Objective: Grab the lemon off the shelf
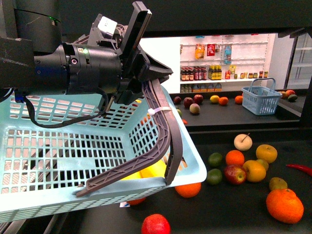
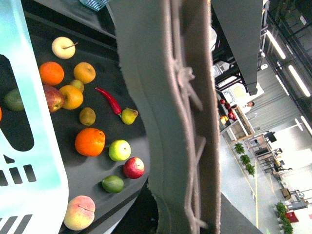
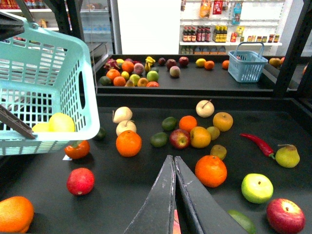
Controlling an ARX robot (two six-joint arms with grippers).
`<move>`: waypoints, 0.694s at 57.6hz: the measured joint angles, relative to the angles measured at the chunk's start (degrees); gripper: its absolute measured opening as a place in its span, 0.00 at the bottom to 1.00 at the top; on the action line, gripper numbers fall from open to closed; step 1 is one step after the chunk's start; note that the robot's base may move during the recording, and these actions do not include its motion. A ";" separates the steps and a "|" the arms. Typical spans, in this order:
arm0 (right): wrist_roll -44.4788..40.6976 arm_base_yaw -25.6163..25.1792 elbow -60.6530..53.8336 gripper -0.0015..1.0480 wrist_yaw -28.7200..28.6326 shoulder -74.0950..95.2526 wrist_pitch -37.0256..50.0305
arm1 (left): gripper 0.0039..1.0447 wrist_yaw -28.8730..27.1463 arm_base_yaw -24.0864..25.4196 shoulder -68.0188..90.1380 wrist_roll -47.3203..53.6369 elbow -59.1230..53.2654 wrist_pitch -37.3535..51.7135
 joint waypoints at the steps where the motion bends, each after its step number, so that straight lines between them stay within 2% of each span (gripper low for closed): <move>1: 0.00 0.00 -0.26 0.03 -0.02 -0.22 0.04 | 0.08 -0.02 0.00 0.00 0.00 0.00 0.00; 19: 0.00 0.02 -3.39 0.03 0.02 -3.43 0.50 | 0.08 -0.11 0.00 0.00 -0.09 0.00 0.00; 21: -0.02 0.02 -3.39 0.06 0.02 -3.45 0.50 | 0.08 -0.07 0.00 0.00 -0.07 0.00 0.00; 24: -0.02 0.02 -3.39 0.14 0.02 -3.45 0.50 | 0.08 -0.07 0.00 0.00 0.02 0.00 0.00; 29: -0.02 0.02 -3.39 0.34 0.02 -3.48 0.50 | 0.08 -0.07 0.00 0.00 -0.02 0.00 0.00; 40: -0.02 0.02 -3.39 0.64 0.02 -3.48 0.50 | 0.08 -0.07 0.00 0.00 0.00 0.00 0.00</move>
